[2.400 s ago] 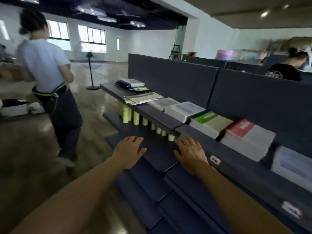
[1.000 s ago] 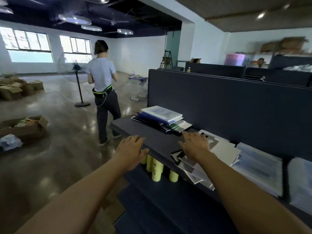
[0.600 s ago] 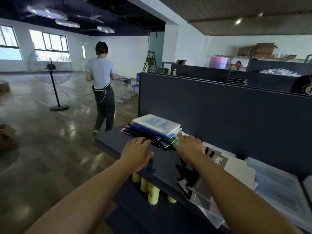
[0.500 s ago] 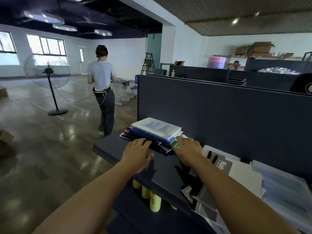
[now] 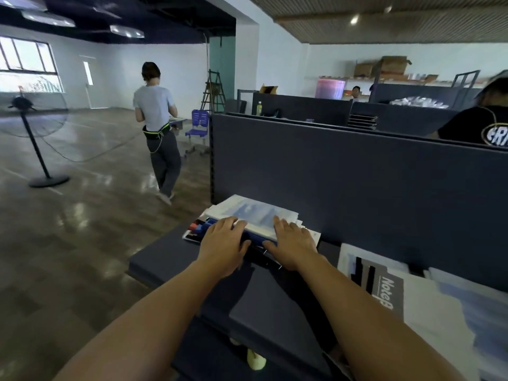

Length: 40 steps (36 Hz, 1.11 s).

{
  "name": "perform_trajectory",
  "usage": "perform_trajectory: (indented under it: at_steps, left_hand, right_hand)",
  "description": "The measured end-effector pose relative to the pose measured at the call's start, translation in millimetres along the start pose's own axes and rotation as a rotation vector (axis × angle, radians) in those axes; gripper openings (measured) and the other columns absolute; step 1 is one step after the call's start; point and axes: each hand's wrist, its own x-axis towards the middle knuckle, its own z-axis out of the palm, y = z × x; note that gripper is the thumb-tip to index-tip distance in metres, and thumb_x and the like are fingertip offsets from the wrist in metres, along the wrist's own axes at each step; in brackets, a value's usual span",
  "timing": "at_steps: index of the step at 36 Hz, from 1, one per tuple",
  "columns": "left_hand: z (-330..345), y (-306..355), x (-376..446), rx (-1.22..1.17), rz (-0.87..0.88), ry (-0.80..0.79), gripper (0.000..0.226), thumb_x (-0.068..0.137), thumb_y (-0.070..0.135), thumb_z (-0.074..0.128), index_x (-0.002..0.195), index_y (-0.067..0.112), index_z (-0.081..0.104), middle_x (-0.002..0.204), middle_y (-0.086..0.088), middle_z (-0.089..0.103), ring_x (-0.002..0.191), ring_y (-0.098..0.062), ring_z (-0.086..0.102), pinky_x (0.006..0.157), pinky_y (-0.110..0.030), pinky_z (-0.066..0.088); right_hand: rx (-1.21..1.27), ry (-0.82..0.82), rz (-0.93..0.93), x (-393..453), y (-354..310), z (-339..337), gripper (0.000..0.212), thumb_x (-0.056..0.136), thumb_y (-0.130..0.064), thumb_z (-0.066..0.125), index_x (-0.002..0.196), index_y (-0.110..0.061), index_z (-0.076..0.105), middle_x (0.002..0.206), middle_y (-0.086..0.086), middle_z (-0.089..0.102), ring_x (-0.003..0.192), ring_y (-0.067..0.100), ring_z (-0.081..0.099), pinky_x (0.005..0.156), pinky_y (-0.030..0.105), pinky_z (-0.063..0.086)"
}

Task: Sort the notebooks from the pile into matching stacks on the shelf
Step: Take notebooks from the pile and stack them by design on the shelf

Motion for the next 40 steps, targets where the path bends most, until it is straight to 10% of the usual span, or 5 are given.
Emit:
perform_trajectory:
  at_steps: [12,16,25,32,40]
  left_hand:
    - [1.6,-10.7,3.0,-0.077,-0.025,0.027,0.050,0.100,0.044,0.035,0.143,0.017,0.038,0.147,-0.006,0.038,0.133,-0.026,0.037,0.107,-0.038,0.031]
    - [2.2,-9.2,1.9,-0.185,-0.062,-0.001,0.049,0.102,0.041,0.034,0.144,0.017,0.035,0.148,-0.008,0.036,0.133,-0.028,0.035,0.103,-0.039,0.034]
    - [7.2,-10.5,3.3,-0.361,-0.095,-0.007,0.042,0.101,0.029,0.040,0.139,0.012,0.039,0.143,-0.013,0.037,0.131,-0.032,0.035,0.096,-0.042,0.037]
    - [1.1,4.2,5.6,-0.448,-0.042,0.035,0.041,0.102,0.027,0.040,0.140,0.011,0.040,0.143,-0.013,0.039,0.122,-0.032,0.047,0.086,-0.042,0.042]
    - [-0.1,24.9,-5.9,-0.555,0.035,0.024,0.037,0.102,0.020,0.039,0.138,0.012,0.042,0.142,-0.010,0.042,0.117,-0.029,0.051,0.085,-0.033,0.039]
  right_hand:
    - [-0.152,0.264,0.020,-25.2,-28.1,7.3,0.057,0.088,-0.036,0.047,0.139,-0.013,0.036,0.124,0.006,0.058,0.119,0.027,0.046,0.114,0.043,0.019]
    - [-0.219,0.406,-0.012,-33.2,-32.9,12.2,0.044,0.074,-0.045,0.065,0.106,-0.014,0.065,0.094,0.006,0.068,0.091,0.026,0.060,0.097,0.042,0.040]
    - [-0.024,0.074,-0.061,-33.6,-7.3,-3.1,0.055,0.097,-0.038,0.044,0.146,-0.018,0.029,0.155,0.007,0.022,0.143,0.026,0.018,0.117,0.037,0.015]
    - [-0.189,0.219,-0.114,-46.6,-19.4,-11.9,0.028,0.096,-0.026,0.047,0.119,-0.010,0.051,0.118,0.014,0.058,0.106,0.034,0.054,0.093,0.043,0.037]
    - [-0.134,0.157,0.016,-64.6,-13.8,-9.6,0.067,0.092,-0.018,0.050,0.151,-0.021,0.019,0.154,0.009,0.021,0.142,0.028,0.018,0.115,0.037,0.019]
